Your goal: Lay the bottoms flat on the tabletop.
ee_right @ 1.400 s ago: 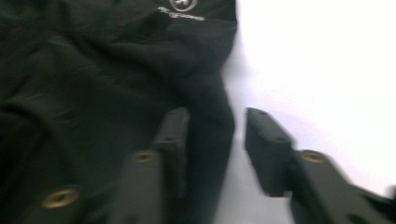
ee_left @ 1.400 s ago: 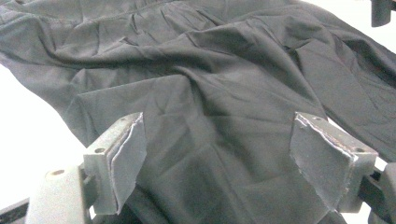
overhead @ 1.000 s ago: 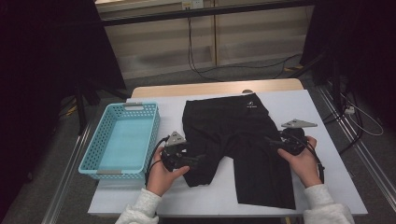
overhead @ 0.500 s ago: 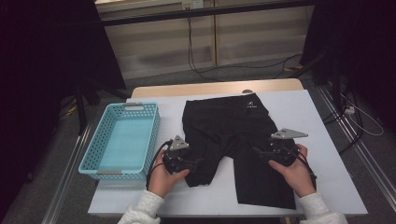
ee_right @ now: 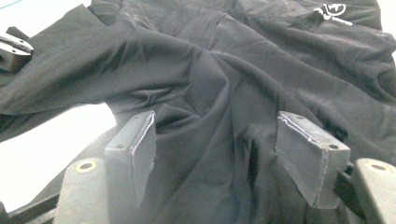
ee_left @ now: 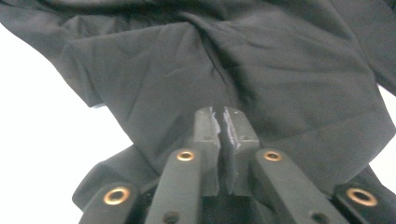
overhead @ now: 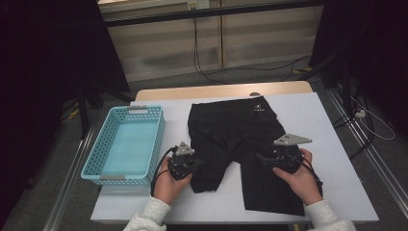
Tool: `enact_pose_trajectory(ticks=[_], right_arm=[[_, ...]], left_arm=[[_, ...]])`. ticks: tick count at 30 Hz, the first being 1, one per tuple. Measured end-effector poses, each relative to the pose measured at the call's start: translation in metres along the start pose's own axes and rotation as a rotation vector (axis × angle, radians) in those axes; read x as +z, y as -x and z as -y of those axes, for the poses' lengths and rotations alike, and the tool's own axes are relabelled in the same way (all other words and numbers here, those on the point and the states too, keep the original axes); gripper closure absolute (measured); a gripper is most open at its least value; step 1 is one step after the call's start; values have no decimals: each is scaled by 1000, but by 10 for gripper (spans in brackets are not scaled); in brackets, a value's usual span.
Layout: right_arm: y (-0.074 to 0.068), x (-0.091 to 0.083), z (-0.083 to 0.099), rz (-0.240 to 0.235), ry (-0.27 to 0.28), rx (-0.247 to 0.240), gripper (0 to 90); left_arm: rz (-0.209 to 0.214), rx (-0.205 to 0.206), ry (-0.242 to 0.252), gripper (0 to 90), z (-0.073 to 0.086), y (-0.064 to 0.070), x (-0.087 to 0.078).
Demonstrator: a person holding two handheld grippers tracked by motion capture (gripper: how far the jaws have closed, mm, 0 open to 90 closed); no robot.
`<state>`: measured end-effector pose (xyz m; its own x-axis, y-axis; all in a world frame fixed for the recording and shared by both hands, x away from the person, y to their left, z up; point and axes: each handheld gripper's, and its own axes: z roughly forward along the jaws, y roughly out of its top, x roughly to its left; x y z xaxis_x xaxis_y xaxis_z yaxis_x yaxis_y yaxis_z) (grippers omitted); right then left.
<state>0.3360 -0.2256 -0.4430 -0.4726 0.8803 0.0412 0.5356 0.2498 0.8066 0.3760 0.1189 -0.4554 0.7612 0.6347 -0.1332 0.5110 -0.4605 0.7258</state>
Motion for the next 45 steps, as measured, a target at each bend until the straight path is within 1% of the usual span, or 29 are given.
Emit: enact_pose_trajectory(ticks=[2,4,5,6,7,8,10,12,14,15,16,17,18,20,21,23,24,25,27,29,30,34,36,37,39,40,43,44,45], right_arm=[[-1,0,0,-2,-1,-2,292],[-1,1,0,-6,-4,-9,290],[-2,2,0,-8,-5,-11,290],[-3,2,0,-11,-7,-11,288],[-3,3,0,-13,-10,-17,288],[-4,3,0,-17,-9,-23,288],[-6,4,-1,-24,-7,-28,288],[-7,4,-1,-24,-6,-31,287],[-8,5,-2,-26,-7,-35,284],[-9,6,-2,-25,-7,-36,283],[-9,6,-2,-27,-7,-39,283],[-10,7,-2,-27,-9,-41,283],[-11,8,-2,-30,-10,-45,284],[-9,7,-3,-27,-5,-42,286],[-7,5,-4,-23,0,-30,285],[0,0,-4,-8,9,-10,286],[3,-3,-3,-1,12,-3,288],[6,-6,-1,5,13,5,292],[11,-10,3,19,6,22,301],[17,-15,9,47,-9,26,310],[21,-17,12,62,-17,31,314],[33,-26,25,103,-39,62,340],[36,-30,30,108,-53,70,393],[37,-32,32,115,-63,71,397],[37,-36,36,128,-74,68,425],[38,-39,38,129,-77,68,444],[41,-45,44,142,-87,80,451],[42,-47,46,144,-86,89,454],[44,-50,48,146,-87,102,455]], left_arm=[[2,-10,14,900,-2,-2,-4],[-9,-16,26,900,-3,-3,-8],[3,-12,26,900,-4,-4,-11],[4,-21,34,900,-4,-5,-13],[-4,-18,43,900,-5,-6,-16],[-12,-30,58,900,-6,-7,-19],[-18,-22,72,900,-7,-9,-24],[-28,-4,84,891,-7,-10,-26],[-30,-13,90,707,-6,-10,-22],[-37,2,86,624,-6,-9,-20],[-36,3,89,552,-5,-8,-18],[-25,2,84,498,-5,-7,-14],[-4,-12,73,461,-4,-5,-11],[-7,10,59,406,-2,-3,-4],[-6,3,44,385,-1,-1,-1],[2,9,21,383,2,0,3],[-4,23,6,394,3,0,5],[-7,27,13,397,4,1,6],[-2,9,13,390,3,-1,5],[-9,13,16,371,2,-1,3],[-11,5,23,369,2,-2,2],[-16,18,23,349,1,-3,0],[-10,13,20,338,0,-3,-1],[-16,10,32,329,-1,-2,-1],[-13,16,36,316,-2,-1,-4],[-13,8,46,313,-3,0,-4],[-16,17,50,305,-4,0,-6],[-9,7,51,305,-4,0,-7],[-12,11,53,302,-4,0,-8]])
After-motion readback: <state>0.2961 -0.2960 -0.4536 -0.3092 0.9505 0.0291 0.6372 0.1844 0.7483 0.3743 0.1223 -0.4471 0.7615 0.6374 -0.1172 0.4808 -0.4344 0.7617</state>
